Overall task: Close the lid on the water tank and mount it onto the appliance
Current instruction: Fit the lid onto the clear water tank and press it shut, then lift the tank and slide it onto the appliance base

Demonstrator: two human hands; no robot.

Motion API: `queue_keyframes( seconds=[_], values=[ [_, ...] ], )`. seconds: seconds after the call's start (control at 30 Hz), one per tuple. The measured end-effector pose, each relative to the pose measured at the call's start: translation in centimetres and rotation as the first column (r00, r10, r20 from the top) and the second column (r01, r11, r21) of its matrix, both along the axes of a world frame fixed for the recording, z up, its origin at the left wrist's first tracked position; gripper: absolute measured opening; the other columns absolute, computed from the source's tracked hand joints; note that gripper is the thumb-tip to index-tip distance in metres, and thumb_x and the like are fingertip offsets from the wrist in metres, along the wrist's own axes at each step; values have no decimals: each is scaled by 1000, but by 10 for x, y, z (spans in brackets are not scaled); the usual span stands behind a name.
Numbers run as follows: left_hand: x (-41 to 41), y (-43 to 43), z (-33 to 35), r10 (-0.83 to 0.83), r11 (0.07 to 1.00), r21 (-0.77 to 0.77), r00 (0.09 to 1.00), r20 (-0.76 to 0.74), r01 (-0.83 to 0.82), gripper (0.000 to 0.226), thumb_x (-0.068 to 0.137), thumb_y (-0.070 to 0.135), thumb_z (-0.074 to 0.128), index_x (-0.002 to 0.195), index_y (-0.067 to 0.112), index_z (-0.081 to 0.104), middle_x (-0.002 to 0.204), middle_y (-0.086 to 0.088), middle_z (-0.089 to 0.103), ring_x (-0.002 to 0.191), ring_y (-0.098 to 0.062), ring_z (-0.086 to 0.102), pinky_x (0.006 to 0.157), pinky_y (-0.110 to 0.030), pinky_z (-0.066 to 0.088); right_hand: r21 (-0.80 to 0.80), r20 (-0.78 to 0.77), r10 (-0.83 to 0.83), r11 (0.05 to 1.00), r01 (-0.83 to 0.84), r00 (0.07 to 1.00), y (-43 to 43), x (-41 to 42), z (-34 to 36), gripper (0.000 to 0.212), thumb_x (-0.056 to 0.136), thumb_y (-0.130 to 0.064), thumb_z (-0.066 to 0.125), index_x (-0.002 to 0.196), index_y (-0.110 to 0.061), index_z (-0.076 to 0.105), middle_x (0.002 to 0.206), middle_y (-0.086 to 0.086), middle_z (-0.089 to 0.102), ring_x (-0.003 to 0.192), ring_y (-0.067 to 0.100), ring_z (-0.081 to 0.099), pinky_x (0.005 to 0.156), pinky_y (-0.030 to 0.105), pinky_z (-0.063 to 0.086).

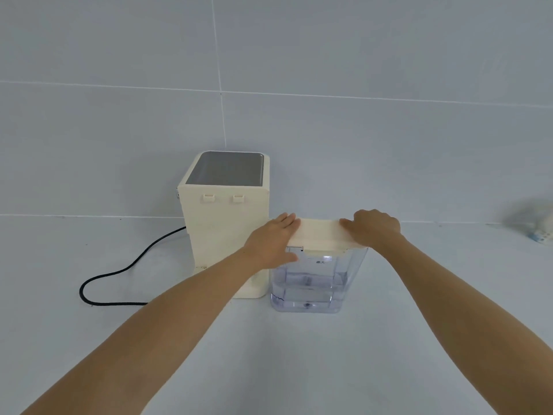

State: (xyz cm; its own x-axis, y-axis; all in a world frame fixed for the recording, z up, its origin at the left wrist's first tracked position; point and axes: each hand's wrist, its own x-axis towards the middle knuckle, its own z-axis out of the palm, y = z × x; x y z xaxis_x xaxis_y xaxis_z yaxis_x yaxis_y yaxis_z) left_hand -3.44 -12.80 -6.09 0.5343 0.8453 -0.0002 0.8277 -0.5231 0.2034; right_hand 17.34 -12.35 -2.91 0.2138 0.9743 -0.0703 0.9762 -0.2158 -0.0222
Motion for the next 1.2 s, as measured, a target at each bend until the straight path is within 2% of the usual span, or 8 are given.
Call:
queue_keyframes(
  seconds=[0.27,0.37,0.47,0.6,0.67,0.8,0.9,1.2],
  values=[
    [-7,8,2,-6,997,-81,997,79,12,89,80,34,63,143,9,6,157,-2,2,143,-15,1,115,-36,20,79,7,-6,997,5,1000,-24,6,-8,39,89,-37,29,61,-13,40,60,2,43,67,27,49,53,24,28],
    [-10,8,-2,14,998,-63,996,93,-8,95,78,39,64,143,10,1,157,-2,-2,143,-14,3,115,-35,20,90,-41,-23,996,27,999,-32,10,-9,38,88,-41,28,86,-12,53,68,4,50,72,27,51,60,28,33],
    [-18,7,-12,81,995,-65,985,150,-72,106,75,44,66,142,11,-9,157,-3,-7,143,-19,9,112,-36,25,119,-242,-42,990,72,969,-41,23,-14,46,90,-50,29,118,-20,50,94,7,60,89,30,56,73,34,39],
    [-27,7,-29,210,963,-223,941,265,-152,114,71,45,70,142,11,-12,157,-4,-6,143,-19,7,114,-35,19,96,-736,8,991,92,677,-57,42,-25,61,87,-50,43,138,-18,31,116,8,57,110,27,52,93,37,39],
    [-27,8,-36,239,942,-307,912,334,-134,112,68,42,74,143,15,-5,156,-3,7,142,-21,15,114,-36,22,58,-837,-2,994,93,547,-63,44,-38,68,84,-48,52,140,-19,27,132,6,50,118,25,48,103,43,38],
    [-23,13,-48,242,923,-372,896,373,-94,97,66,35,77,140,23,15,148,-2,33,133,-22,34,103,-32,32,33,-920,-1,996,79,391,-66,35,-64,74,79,-34,65,140,-19,28,140,1,45,122,20,48,99,36,39],
    [-19,12,-55,264,913,-394,888,377,-104,94,67,33,76,140,20,18,145,-5,38,131,-23,36,102,-31,33,14,-912,-10,998,54,410,-69,30,-80,81,73,-25,73,140,-19,28,144,1,39,130,21,40,105,40,37],
    [-14,17,-50,341,880,-463,825,451,-110,94,64,24,80,137,16,21,142,-5,40,130,-22,37,94,-25,33,3,-892,-21,999,52,453,-59,20,-90,92,68,-15,78,140,-18,21,143,3,35,129,22,36,97,29,33]
  ],
)
